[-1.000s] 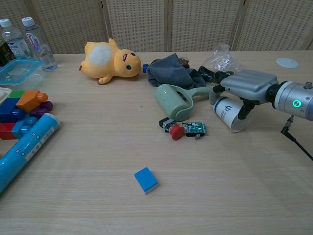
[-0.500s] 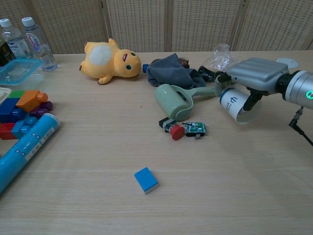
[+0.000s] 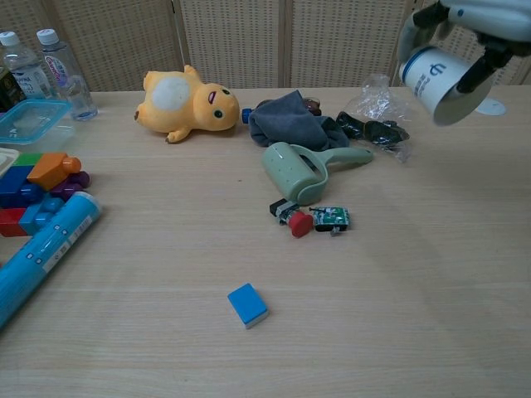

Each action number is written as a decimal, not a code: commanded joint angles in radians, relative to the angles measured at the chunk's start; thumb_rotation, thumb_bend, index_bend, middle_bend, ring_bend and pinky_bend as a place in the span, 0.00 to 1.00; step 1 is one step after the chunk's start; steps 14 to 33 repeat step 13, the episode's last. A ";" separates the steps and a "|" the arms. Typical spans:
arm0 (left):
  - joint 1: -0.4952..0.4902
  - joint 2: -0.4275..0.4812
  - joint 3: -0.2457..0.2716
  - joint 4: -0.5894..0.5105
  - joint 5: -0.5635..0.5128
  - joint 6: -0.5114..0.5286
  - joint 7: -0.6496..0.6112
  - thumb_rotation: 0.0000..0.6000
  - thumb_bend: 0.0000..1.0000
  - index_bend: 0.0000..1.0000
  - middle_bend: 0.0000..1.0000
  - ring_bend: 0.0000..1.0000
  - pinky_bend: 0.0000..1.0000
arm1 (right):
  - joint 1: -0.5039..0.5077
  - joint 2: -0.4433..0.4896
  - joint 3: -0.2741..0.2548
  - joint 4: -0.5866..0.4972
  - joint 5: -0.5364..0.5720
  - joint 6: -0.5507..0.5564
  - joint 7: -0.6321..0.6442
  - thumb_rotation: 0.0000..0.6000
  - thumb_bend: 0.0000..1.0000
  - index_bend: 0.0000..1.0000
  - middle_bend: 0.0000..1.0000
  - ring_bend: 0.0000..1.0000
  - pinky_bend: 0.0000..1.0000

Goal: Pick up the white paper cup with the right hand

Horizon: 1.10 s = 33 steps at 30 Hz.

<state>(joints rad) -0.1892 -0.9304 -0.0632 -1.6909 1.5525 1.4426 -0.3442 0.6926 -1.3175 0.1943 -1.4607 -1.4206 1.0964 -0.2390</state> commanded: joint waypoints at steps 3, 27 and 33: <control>0.000 -0.006 0.002 0.010 0.001 0.000 -0.010 0.94 0.30 0.00 0.00 0.00 0.00 | -0.025 0.096 0.053 -0.108 0.036 0.056 -0.047 1.00 0.26 0.36 0.42 0.29 0.31; -0.001 -0.014 0.002 0.019 0.009 0.005 -0.018 0.94 0.30 0.00 0.00 0.00 0.00 | -0.051 0.181 0.072 -0.190 0.061 0.089 -0.082 1.00 0.26 0.36 0.42 0.30 0.31; -0.001 -0.014 0.002 0.019 0.009 0.005 -0.018 0.94 0.30 0.00 0.00 0.00 0.00 | -0.051 0.181 0.072 -0.190 0.061 0.089 -0.082 1.00 0.26 0.36 0.42 0.30 0.31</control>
